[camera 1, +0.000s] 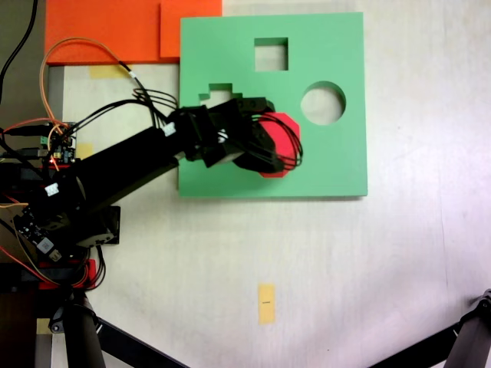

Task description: Put the octagonal pillar block into the corresponding hole

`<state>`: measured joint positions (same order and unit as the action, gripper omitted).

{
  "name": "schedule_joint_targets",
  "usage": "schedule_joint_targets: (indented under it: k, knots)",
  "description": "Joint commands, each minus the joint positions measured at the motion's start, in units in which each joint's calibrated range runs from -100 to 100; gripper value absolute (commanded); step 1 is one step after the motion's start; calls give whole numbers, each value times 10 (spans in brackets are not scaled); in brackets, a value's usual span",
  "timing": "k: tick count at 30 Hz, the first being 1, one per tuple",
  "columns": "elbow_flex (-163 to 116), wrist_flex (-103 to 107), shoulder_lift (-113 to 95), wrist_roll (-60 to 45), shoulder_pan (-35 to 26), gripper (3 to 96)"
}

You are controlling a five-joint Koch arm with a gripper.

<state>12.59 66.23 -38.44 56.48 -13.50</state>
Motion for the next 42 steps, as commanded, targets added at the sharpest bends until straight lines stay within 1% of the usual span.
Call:
schedule_joint_targets:
  k: [1, 42]
  knots:
    - [15, -67, 3, 1, -4, 336]
    - [14, -98, 129, 15, -19, 338]
